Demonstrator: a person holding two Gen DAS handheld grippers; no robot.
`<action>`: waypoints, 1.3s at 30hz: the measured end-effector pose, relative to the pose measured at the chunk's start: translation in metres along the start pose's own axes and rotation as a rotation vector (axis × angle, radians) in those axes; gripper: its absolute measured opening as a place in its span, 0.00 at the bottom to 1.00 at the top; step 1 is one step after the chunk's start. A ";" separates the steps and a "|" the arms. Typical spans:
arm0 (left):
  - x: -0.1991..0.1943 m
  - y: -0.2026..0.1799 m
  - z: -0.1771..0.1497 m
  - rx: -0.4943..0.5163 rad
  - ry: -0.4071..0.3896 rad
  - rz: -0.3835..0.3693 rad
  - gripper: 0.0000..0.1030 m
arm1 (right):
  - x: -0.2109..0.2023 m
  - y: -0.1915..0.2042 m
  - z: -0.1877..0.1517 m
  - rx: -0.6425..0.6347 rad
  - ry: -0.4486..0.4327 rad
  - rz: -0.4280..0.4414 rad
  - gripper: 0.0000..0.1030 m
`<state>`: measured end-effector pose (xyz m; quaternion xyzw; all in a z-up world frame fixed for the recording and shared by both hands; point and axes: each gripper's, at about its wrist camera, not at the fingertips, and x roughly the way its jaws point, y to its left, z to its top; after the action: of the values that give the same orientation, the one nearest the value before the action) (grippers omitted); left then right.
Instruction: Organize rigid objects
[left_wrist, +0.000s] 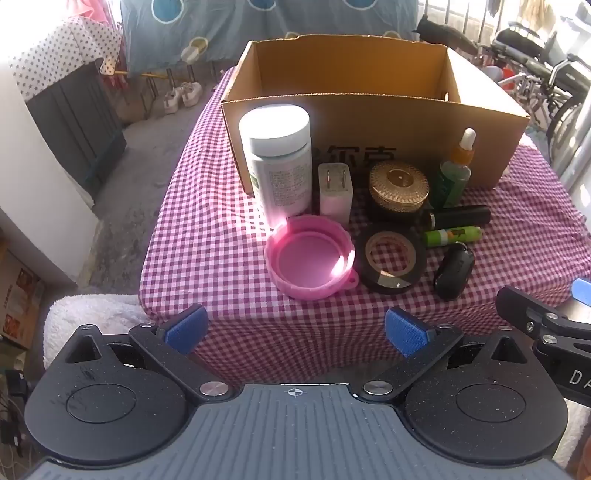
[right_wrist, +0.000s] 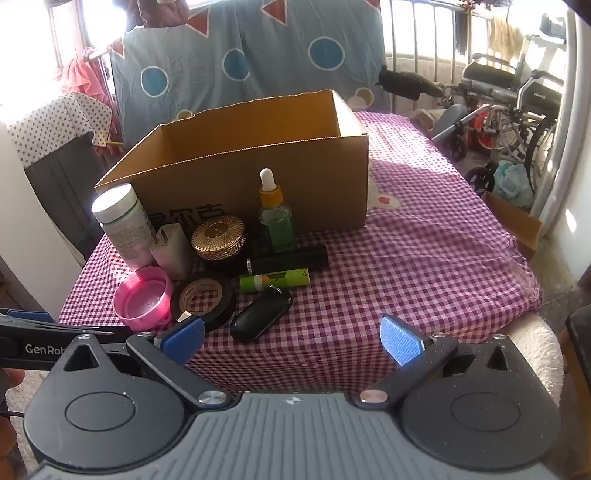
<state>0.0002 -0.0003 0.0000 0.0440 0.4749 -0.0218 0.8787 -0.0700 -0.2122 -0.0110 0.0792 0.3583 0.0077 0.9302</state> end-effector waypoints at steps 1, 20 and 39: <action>0.000 0.000 0.000 -0.002 -0.002 -0.001 1.00 | 0.000 0.000 0.000 0.003 0.000 0.003 1.00; -0.002 0.003 0.000 -0.009 -0.007 0.002 1.00 | 0.001 0.003 0.002 -0.002 0.006 0.004 1.00; 0.000 0.005 0.000 -0.018 -0.001 0.007 1.00 | 0.002 0.004 0.003 -0.001 0.008 0.010 1.00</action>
<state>0.0004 0.0050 0.0006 0.0376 0.4747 -0.0143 0.8792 -0.0662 -0.2086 -0.0091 0.0804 0.3617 0.0129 0.9287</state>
